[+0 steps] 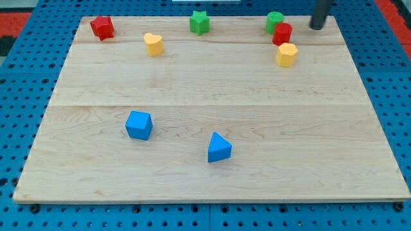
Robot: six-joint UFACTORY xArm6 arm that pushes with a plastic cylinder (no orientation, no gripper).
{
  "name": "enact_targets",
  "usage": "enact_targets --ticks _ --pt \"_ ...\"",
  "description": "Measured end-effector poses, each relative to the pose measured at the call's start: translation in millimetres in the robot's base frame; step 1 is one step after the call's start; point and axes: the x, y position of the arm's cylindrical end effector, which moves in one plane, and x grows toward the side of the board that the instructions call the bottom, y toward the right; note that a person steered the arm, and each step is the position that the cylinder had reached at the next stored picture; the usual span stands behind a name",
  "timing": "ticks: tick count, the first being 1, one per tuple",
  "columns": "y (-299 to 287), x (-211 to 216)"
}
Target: Slightly push the red circle towards left
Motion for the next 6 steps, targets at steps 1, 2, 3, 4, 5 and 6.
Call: enact_targets --ticks 1,2,3,4,5,6 --pt "-69 44" --pt "-106 95" --pt "-126 126" --pt "-81 228" --pt "-102 327" --pt "-203 345"
